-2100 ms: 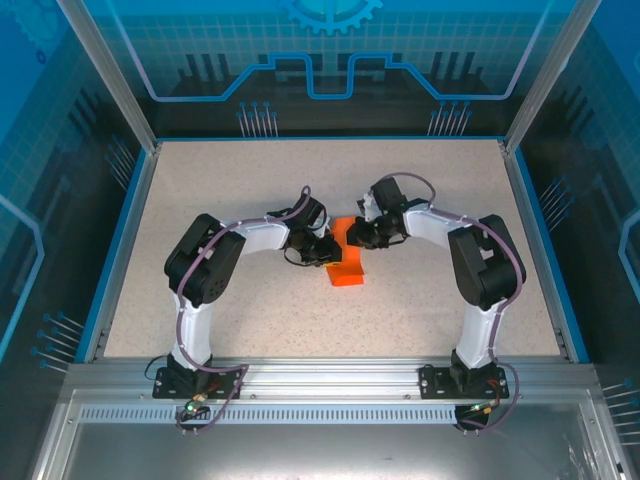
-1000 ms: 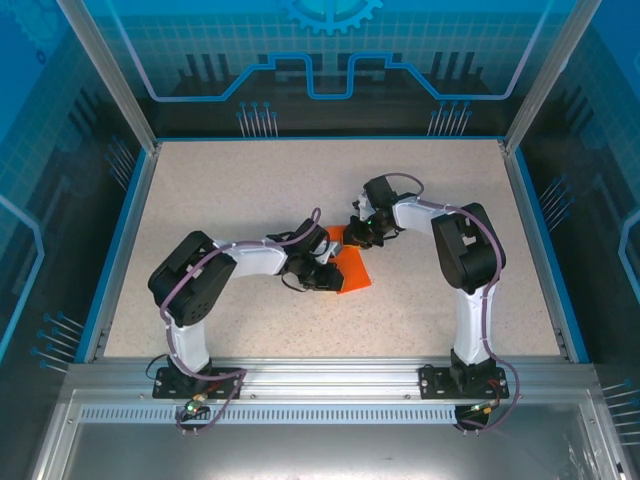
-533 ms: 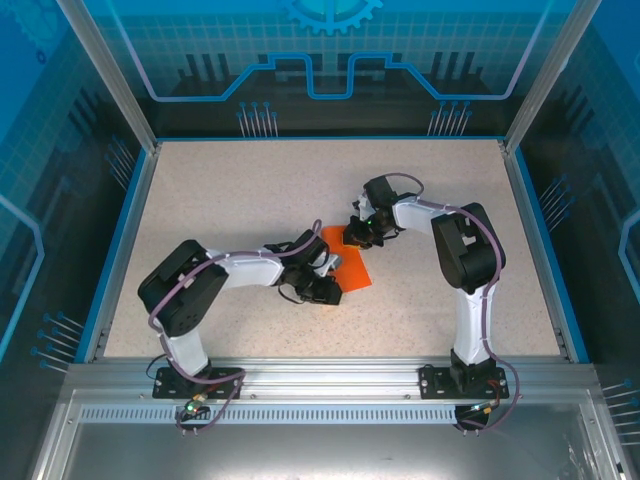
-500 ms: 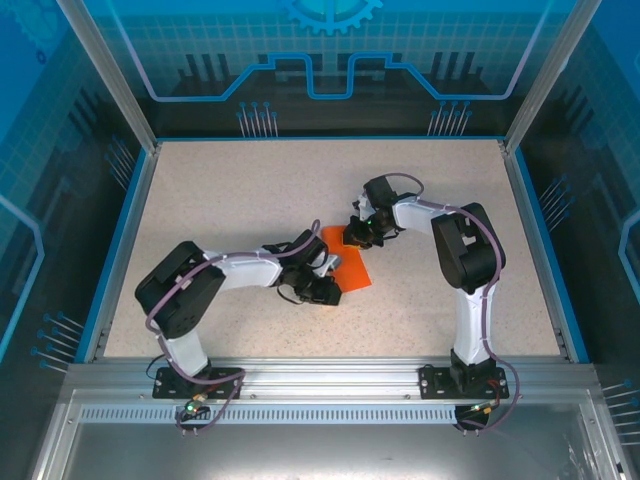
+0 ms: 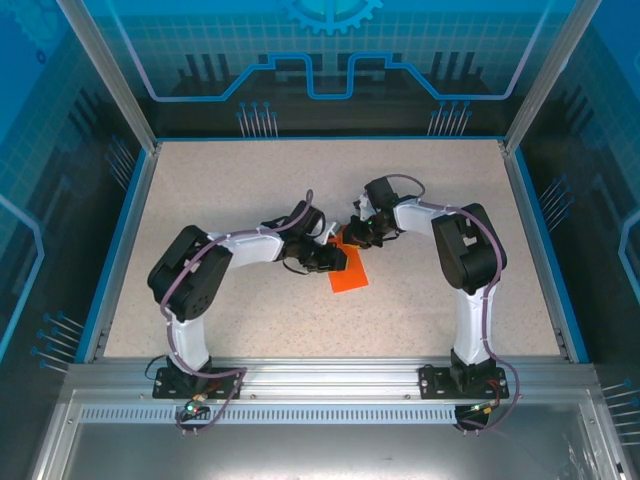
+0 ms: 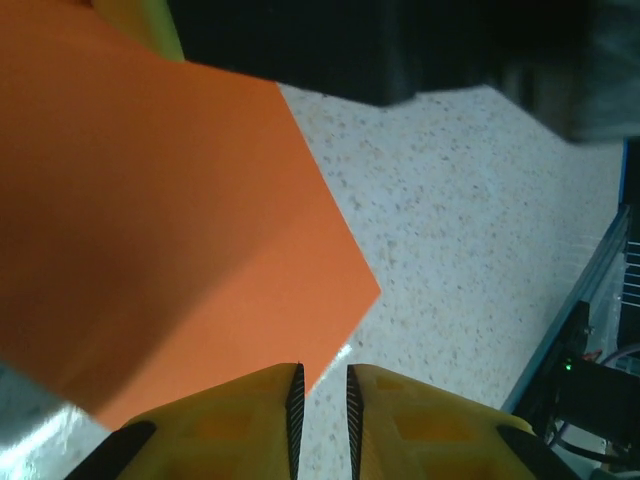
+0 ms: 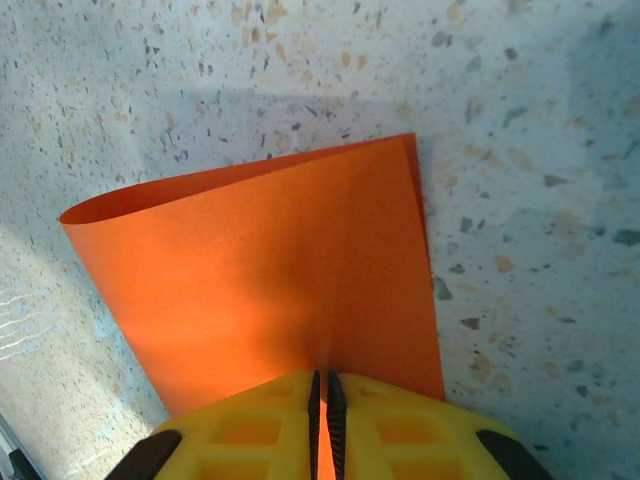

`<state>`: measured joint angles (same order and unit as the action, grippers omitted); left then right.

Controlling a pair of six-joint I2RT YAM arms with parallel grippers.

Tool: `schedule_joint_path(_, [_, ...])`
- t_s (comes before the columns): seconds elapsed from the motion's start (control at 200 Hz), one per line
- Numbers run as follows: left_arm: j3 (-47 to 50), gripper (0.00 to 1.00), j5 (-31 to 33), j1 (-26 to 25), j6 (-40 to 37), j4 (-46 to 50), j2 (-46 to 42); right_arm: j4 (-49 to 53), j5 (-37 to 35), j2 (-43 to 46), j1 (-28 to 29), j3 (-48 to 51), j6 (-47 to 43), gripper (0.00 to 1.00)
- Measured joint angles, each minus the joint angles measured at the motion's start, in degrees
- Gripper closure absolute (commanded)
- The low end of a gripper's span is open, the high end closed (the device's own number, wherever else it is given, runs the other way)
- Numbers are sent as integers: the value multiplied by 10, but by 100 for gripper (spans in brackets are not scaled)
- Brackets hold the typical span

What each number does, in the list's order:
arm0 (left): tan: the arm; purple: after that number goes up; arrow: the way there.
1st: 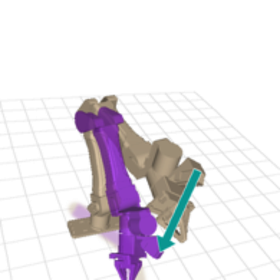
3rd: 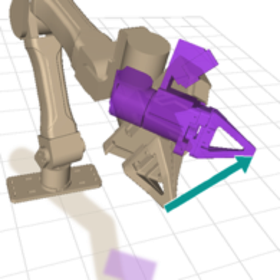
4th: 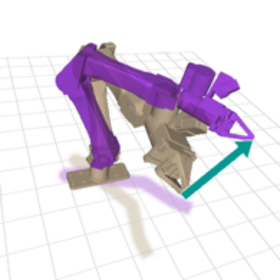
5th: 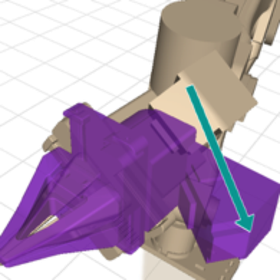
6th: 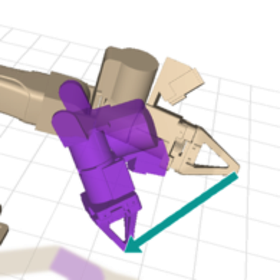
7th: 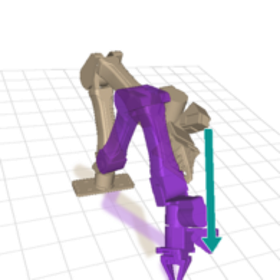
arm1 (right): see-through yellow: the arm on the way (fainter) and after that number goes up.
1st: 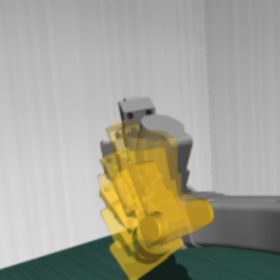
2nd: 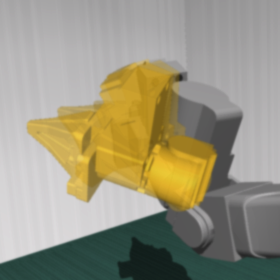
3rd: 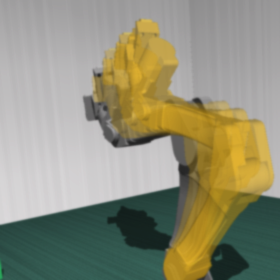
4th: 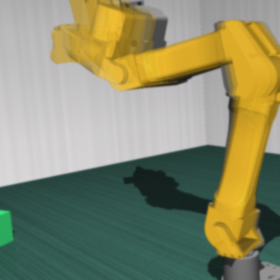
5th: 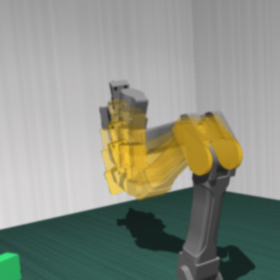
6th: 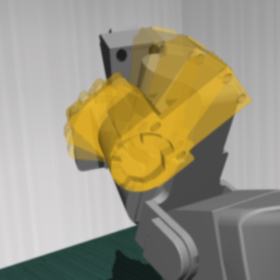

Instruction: Fold a paper plane with a square sheet of paper (fold left side to right side)

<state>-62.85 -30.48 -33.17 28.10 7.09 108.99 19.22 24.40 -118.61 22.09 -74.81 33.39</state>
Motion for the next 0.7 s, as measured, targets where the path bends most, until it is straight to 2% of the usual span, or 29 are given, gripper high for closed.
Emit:
schedule_joint_path(0.17, [-4,78,1,0,1,1,41,-11,4,1,0,4,1,84])
schedule_joint_path(0.31, [-5,78,5,-2,0,1,41,-19,5,11,0,13,0,80])
schedule_joint_path(0.4, [-5,78,9,-3,1,1,41,-17,-2,27,0,21,-1,65])
schedule_joint_path(0.465, [-4,78,11,-3,1,1,41,-16,-9,50,-1,30,-8,61])
schedule_joint_path(0.6, [-3,79,15,-4,3,0,39,-3,-30,122,-14,65,-24,63])
schedule_joint_path(0.7, [-3,78,17,-4,3,0,39,2,-34,182,-18,106,-39,77])
